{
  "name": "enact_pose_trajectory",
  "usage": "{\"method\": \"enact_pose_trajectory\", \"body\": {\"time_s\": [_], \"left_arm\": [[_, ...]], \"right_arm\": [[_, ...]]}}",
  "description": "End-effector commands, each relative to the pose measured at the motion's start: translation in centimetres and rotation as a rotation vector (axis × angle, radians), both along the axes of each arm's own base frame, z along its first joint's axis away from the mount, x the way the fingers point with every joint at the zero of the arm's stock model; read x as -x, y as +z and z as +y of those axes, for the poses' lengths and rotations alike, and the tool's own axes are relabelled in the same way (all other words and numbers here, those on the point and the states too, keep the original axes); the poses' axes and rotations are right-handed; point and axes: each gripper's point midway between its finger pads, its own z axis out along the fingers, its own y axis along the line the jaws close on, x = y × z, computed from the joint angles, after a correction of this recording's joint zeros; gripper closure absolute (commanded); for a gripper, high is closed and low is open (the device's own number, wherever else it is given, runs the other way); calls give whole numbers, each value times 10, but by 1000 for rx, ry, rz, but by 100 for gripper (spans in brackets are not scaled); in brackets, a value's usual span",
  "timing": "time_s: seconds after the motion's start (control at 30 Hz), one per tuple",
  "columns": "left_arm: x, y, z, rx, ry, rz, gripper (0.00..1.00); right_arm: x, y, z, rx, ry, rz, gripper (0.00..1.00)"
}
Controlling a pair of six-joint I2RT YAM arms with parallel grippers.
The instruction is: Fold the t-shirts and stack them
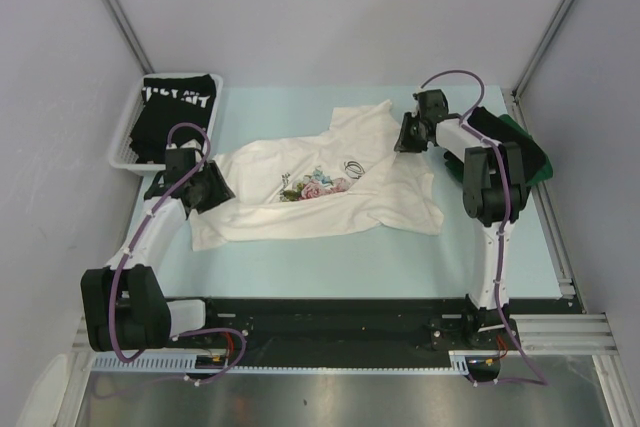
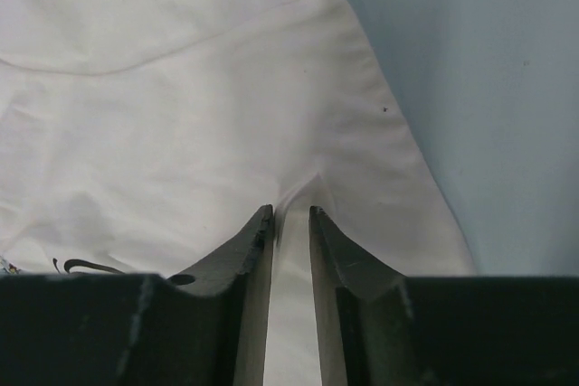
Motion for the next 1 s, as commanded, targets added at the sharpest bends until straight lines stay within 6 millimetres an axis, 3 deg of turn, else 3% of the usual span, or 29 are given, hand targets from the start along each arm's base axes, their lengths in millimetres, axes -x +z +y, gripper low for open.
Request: {"method": "enact_pose_trajectory", "body": {"time_s": [0.0, 0.13, 0.17, 0.27, 0.3, 0.43, 0.57, 0.73, 0.97], "left_arm": [[-3, 5, -3, 18, -11, -27, 47], [-4, 4, -4, 24, -11, -30, 47], [-4, 5, -4, 22, -9, -30, 47], [-4, 5, -4, 23, -10, -33, 47], [-4, 5, -3, 21, -8, -33, 47], [-4, 5, -5, 29, -14, -32, 47], [-6, 7, -6, 35, -13, -39, 47], [-5, 9, -6, 31, -18, -43, 47], [-1, 8, -6, 24, -24, -39, 47]], "right_arm": [[-3, 37, -3, 9, -10, -72, 72], [15, 53, 0, -18, -15, -62, 72], [20, 68, 1, -29, -17, -83, 72], [38, 74, 8, -31, -8, -77, 72], [41, 87, 12, -42, -2, -98, 72], [62, 93, 36, -52, 45, -86, 71], [83, 79, 59, -32, 100, -38, 71], [96, 55, 62, -12, 106, 20, 71], [104, 43, 66, 7, 111, 44, 71]]}}
